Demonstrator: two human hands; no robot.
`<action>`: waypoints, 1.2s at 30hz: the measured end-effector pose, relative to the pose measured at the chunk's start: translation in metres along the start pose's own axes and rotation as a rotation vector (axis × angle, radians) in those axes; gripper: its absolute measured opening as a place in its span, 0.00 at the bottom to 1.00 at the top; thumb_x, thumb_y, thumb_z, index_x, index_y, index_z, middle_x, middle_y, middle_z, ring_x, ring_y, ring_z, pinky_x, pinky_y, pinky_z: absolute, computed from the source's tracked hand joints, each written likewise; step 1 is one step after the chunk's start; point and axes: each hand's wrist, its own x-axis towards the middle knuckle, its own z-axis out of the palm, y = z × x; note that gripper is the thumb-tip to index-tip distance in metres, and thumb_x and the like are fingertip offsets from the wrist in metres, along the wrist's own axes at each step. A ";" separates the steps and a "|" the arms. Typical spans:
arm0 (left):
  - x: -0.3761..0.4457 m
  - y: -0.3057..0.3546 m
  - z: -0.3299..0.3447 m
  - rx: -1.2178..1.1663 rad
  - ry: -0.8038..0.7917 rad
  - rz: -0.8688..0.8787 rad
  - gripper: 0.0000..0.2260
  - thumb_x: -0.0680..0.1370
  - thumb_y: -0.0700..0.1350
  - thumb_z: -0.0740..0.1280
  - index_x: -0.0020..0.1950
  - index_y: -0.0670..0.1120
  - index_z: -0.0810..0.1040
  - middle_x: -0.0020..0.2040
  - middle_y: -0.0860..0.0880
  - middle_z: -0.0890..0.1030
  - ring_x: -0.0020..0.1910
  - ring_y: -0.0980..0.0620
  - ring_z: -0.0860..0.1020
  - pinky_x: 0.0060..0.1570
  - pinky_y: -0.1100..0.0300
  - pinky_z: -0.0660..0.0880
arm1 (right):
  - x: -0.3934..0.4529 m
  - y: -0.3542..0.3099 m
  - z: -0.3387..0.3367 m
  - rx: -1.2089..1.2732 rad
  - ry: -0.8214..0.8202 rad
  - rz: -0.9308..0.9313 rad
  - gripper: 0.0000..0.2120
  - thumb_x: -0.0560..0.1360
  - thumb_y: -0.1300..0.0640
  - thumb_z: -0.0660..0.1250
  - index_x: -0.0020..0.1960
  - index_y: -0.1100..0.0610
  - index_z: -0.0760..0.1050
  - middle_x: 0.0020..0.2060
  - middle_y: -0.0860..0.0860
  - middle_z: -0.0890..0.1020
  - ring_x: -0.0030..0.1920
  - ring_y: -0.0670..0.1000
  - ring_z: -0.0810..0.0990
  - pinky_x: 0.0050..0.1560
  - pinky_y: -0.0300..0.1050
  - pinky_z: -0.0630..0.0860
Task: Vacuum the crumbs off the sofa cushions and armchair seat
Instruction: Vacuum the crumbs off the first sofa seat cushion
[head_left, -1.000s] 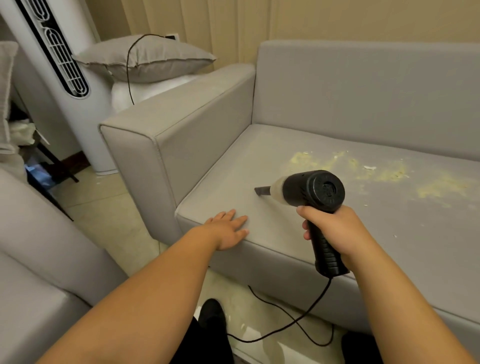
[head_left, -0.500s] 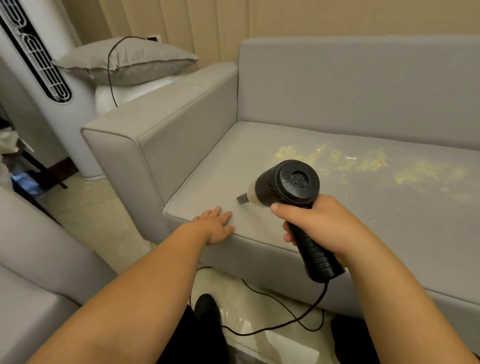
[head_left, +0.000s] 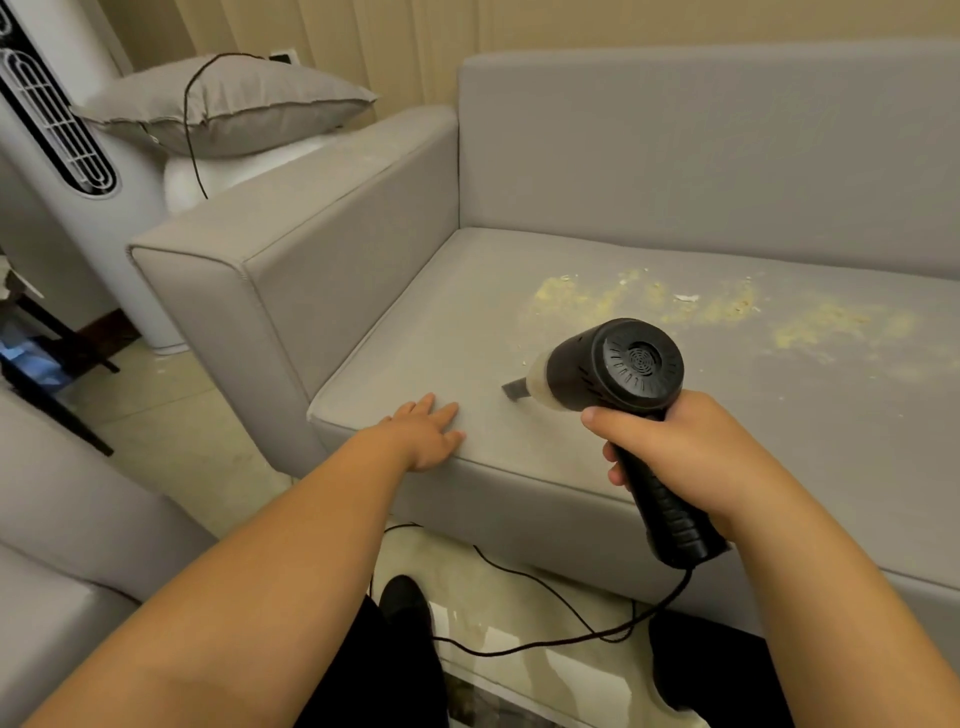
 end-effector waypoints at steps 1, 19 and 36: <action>0.000 0.002 0.001 0.006 -0.007 0.010 0.29 0.86 0.63 0.49 0.85 0.59 0.45 0.85 0.50 0.40 0.84 0.44 0.43 0.81 0.42 0.46 | 0.001 0.001 -0.002 -0.020 0.041 -0.009 0.08 0.76 0.49 0.76 0.49 0.52 0.83 0.40 0.54 0.87 0.35 0.50 0.88 0.43 0.49 0.82; 0.006 0.024 0.007 0.062 -0.012 0.110 0.29 0.85 0.63 0.50 0.85 0.60 0.46 0.85 0.50 0.41 0.84 0.45 0.43 0.81 0.43 0.46 | 0.028 0.018 0.001 0.001 0.126 -0.034 0.12 0.76 0.50 0.76 0.50 0.59 0.83 0.42 0.58 0.87 0.35 0.51 0.87 0.47 0.53 0.83; 0.042 0.055 -0.014 0.064 0.005 0.166 0.28 0.86 0.63 0.48 0.85 0.61 0.44 0.85 0.50 0.40 0.84 0.45 0.41 0.81 0.41 0.43 | 0.092 0.001 -0.001 -0.003 0.079 -0.035 0.10 0.76 0.51 0.76 0.50 0.57 0.83 0.42 0.59 0.87 0.35 0.51 0.87 0.49 0.56 0.84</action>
